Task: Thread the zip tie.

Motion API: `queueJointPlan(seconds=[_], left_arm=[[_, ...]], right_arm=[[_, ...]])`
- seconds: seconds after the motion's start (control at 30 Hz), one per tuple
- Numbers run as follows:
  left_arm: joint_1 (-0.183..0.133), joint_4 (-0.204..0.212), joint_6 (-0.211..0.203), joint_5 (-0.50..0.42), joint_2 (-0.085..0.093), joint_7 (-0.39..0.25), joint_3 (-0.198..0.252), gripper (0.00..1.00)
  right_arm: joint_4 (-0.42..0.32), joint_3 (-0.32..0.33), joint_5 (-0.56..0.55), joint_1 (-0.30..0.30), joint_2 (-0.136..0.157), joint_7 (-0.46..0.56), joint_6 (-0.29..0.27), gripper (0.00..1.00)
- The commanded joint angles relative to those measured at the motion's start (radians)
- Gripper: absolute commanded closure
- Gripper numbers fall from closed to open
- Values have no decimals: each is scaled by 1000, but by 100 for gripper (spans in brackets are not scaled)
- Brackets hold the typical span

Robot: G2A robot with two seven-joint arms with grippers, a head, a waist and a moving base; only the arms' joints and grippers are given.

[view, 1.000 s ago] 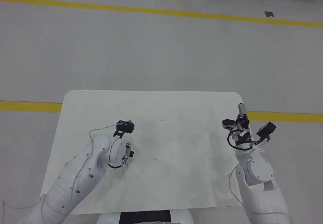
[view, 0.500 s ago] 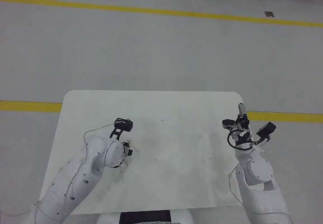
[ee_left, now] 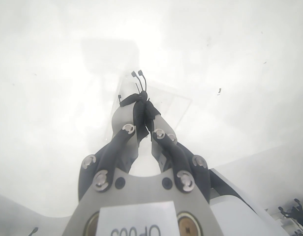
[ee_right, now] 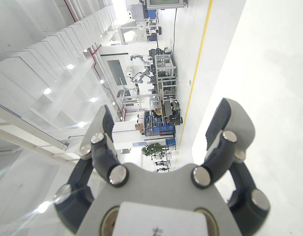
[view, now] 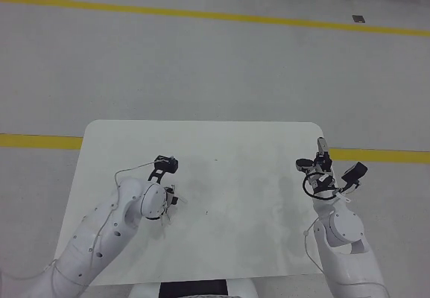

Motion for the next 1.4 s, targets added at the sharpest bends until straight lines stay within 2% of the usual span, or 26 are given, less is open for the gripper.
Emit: queueJointPlan(seconds=[0.0,0.07,0.13,0.2,0.33,0.53,0.67,1.07,1.37], left_arm=[[-4,7,3,-4,0,1,4,100],[-7,14,7,-7,0,0,6,100],[-10,18,9,-9,0,1,8,89],[-13,21,12,-10,0,0,10,82],[-18,26,15,-13,1,-2,14,74],[-24,31,22,-15,2,-3,20,77],[-24,30,27,-14,3,0,24,84],[-8,-14,27,2,10,-7,32,86],[-21,26,8,-24,9,21,45,89]], right_arm=[[0,0,0,0,0,0,0,0],[0,0,0,0,0,0,0,0],[0,0,0,0,0,0,0,0],[0,0,0,0,0,0,0,0],[0,0,0,0,0,0,0,0],[0,0,0,0,0,0,0,0],[0,0,0,0,0,0,0,0],[0,0,0,0,0,0,0,0],[0,0,0,0,0,0,0,0]])
